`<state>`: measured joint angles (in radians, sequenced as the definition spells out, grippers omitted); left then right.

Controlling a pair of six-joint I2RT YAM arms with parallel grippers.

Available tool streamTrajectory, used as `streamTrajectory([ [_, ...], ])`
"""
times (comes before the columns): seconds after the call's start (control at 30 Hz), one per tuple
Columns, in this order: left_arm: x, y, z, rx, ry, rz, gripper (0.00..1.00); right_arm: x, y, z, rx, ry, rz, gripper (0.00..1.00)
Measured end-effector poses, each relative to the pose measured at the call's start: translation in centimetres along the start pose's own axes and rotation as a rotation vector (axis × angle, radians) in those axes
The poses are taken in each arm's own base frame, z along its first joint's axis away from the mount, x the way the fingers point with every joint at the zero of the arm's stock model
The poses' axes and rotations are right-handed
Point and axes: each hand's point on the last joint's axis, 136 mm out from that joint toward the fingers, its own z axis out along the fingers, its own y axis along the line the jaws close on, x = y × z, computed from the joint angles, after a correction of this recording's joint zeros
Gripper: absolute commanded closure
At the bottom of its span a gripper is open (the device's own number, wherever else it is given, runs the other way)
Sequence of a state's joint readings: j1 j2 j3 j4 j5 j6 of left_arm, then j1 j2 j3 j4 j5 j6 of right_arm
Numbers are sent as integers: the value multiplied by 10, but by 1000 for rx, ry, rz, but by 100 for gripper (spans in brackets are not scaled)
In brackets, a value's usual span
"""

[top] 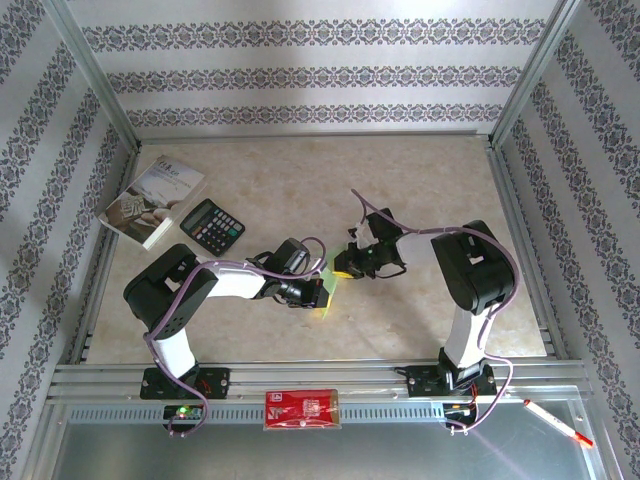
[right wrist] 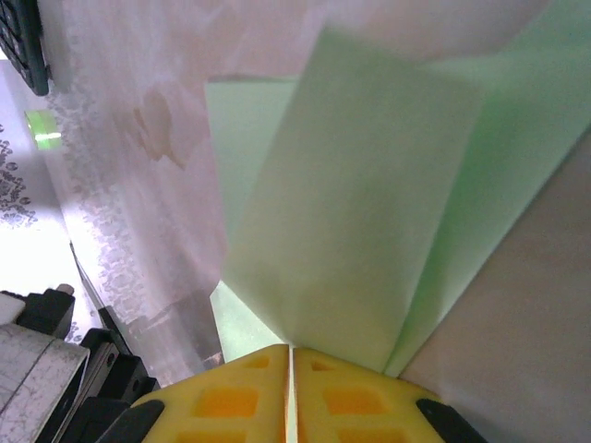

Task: Fold a paper plane with a square sheet of paper (pick it up from the middle)
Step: Fold the wing for the fifth time at the center of the table.

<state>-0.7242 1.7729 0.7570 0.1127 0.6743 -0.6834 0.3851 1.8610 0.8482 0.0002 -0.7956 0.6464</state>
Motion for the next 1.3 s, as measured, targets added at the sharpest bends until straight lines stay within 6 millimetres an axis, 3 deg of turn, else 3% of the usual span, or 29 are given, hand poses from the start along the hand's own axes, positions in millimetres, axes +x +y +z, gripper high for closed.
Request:
streamTrajectory([
  [0.57, 0, 0, 0, 2, 1, 8, 100, -39, -8, -12, -5, -37, 72, 88],
  [0.83, 0, -1, 0, 3, 2, 11, 100, -74, -18, -24, 18, -107, 104, 89],
  [1.1, 0, -1, 0, 2, 3, 11, 100, -92, -20, -28, 30, -117, 136, 89],
  [1.2, 0, -2, -1, -4, 10, 5, 93, -110, -26, -38, 65, -181, 126, 87],
  [1.3, 0, -3, -2, -11, 19, -6, 81, -131, -37, -62, 109, -282, 119, 84],
])
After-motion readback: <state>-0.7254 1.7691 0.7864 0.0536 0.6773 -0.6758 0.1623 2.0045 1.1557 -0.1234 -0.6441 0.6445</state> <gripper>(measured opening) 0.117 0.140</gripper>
